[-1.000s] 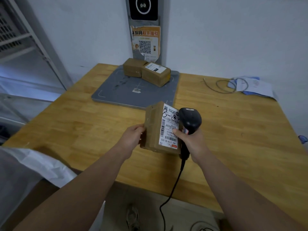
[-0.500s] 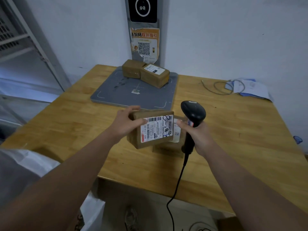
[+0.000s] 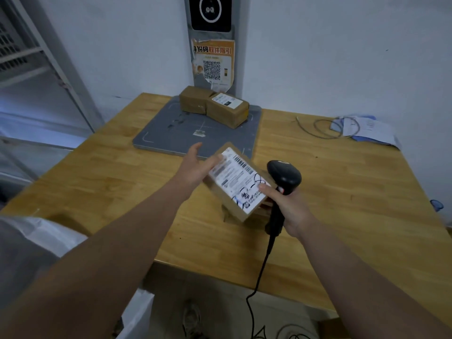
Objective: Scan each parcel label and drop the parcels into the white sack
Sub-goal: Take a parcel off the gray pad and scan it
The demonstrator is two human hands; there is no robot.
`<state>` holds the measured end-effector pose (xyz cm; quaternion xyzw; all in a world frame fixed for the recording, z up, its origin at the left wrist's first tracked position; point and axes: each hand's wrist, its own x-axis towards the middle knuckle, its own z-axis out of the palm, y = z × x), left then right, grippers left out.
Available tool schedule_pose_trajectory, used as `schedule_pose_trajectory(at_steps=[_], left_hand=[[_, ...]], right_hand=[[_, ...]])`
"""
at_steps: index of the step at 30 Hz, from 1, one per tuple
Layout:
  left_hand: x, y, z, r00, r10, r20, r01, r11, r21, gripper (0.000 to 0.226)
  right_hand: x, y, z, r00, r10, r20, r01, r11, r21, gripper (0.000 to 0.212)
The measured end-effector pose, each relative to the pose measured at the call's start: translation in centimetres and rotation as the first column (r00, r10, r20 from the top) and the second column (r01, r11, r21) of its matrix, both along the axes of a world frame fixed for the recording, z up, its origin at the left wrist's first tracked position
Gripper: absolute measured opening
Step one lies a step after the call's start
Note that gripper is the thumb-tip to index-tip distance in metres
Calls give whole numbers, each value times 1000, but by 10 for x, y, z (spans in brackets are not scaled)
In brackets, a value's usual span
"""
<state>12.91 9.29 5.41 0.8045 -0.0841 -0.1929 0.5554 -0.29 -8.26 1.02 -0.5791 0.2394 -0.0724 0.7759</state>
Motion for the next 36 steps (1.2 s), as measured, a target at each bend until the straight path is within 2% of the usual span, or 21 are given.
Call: schedule_pose_trajectory(at_steps=[2, 4, 7, 10, 14, 17, 19, 21, 26, 36], left_hand=[[-9, -2, -8, 987, 85, -137, -97, 992, -85, 94], [-20, -3, -18, 943, -21, -331, -44, 981, -187, 102], [-31, -7, -30, 898, -152, -414, 41, 963, -266, 88], [-31, -9, -35, 936, -90, -340, -4, 964, -267, 91], [-16, 1, -32, 988, 56, -147, -93, 963, -254, 101], [-8, 10, -28, 997, 78, 4, -76, 982, -174, 102], [-6, 14, -26, 995, 87, 44, -79, 986, -148, 99], [-6, 16, -27, 994, 98, 57, -89, 986, -138, 96], [-8, 18, -34, 993, 92, 73, -82, 988, -130, 89], [-1, 18, -44, 994, 91, 62, -81, 987, -138, 91]], right_hand=[[2, 0, -6, 994, -110, -6, 110, 989, 94, 40], [4, 0, -10, 988, -153, -14, 153, 977, 150, 43], [4, 1, -12, 991, -133, 4, 130, 975, 180, 48], [8, 4, -13, 991, -134, -26, 136, 980, 143, 52], [16, 8, 0, 959, -250, -136, 253, 967, 3, 39], [14, 14, 23, 990, -111, -88, 92, 978, -190, 20], [12, 19, 36, 998, -8, -63, -12, 950, -313, 23], [12, 25, 43, 998, 29, -52, -46, 923, -382, 29], [13, 37, 46, 997, 29, -74, -58, 907, -417, 35], [12, 42, 47, 993, 84, -84, -110, 915, -388, 23]])
